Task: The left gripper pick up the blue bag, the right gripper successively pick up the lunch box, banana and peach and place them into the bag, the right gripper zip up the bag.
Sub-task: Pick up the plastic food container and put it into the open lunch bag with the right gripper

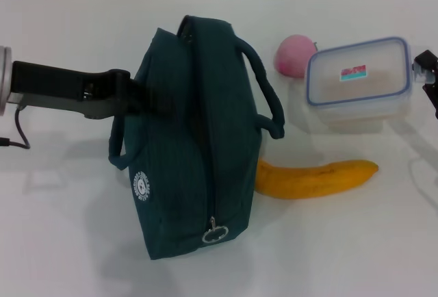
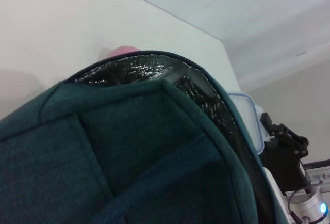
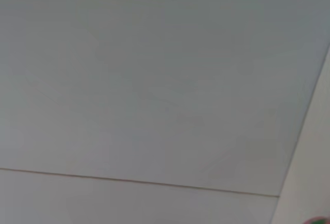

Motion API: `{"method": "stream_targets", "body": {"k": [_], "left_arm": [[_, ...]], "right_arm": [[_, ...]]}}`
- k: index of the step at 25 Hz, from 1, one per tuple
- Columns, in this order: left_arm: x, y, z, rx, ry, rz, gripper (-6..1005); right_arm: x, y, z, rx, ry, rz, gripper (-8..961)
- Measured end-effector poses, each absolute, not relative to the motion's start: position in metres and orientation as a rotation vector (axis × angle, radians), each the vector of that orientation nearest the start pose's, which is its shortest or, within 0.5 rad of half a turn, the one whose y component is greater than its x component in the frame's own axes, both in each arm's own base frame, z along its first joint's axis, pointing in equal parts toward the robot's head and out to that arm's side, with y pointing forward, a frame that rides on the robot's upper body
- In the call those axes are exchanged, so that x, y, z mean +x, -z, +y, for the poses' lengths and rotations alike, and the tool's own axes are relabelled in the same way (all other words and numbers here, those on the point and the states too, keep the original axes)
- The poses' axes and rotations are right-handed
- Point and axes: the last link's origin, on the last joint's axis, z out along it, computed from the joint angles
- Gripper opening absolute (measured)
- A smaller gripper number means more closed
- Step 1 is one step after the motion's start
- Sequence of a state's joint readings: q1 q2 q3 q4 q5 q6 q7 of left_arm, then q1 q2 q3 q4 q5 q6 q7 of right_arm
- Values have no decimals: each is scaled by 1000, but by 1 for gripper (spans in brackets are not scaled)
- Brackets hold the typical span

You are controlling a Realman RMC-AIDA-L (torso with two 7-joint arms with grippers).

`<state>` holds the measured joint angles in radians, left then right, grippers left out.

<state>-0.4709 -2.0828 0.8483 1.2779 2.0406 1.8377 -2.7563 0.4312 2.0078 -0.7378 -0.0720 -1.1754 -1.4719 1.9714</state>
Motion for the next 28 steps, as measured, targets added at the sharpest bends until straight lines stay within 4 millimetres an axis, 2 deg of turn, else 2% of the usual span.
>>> {"method": "stream_targets", "body": {"k": [7,16,23,24,28], "left_arm": [[-199,-65,317,-2495,510,-1840,40],[-200,-59,317,-2502,513,-1880,41],[-199,-58,318,-2511,517,-1874,41],[-199,-58,318,-2512,517,-1872,41],[-196,-57,320,-2525,512,-1863,41]], "right_arm": [[307,-15,302,-1453,-1872,1957,131],[286,-20,301,-1508,-2032,1958,140],[260,-23,312,-1577,-2167,1942,148],[246,-21,319,-1630,-2199,1944,149],[228,-17,327,-1689,-2237,1954,153]]}}
